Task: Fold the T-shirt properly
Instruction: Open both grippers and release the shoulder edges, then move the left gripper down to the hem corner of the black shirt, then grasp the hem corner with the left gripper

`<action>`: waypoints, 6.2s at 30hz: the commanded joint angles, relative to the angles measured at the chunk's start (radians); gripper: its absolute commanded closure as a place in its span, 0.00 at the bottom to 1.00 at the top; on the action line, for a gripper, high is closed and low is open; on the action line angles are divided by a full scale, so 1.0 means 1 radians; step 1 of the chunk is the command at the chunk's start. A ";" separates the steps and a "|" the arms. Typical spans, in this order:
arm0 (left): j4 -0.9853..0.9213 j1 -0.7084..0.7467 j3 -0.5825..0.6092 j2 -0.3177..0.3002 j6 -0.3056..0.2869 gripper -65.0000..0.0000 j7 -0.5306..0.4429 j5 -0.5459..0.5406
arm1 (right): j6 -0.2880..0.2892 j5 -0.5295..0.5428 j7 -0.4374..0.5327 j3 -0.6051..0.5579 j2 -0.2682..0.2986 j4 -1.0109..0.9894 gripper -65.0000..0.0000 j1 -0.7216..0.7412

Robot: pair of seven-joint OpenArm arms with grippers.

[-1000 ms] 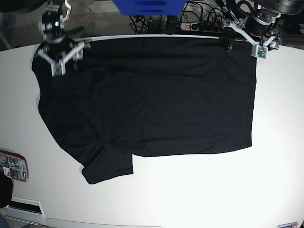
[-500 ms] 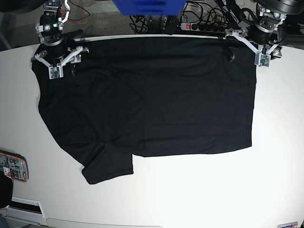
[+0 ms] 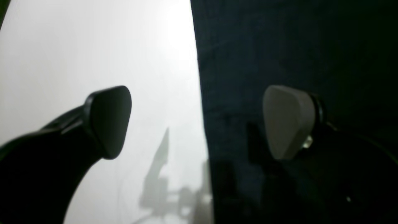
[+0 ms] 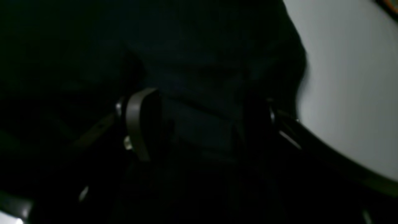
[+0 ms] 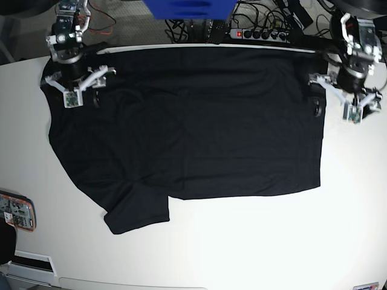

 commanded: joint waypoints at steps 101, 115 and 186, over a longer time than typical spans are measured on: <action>-1.184 -0.967 0.383 0.051 -0.173 0.00 -0.108 -0.101 | -0.004 0.007 0.027 -0.238 0.050 0.038 0.38 0.005; -1.184 -0.964 0.383 0.024 -0.174 0.00 -0.108 -0.101 | -0.004 0.010 0.027 -0.243 0.050 0.038 0.38 0.012; -1.046 -0.861 0.255 -0.025 -0.450 0.67 0.011 -0.302 | -0.004 0.010 0.027 -0.245 0.050 0.038 0.38 0.002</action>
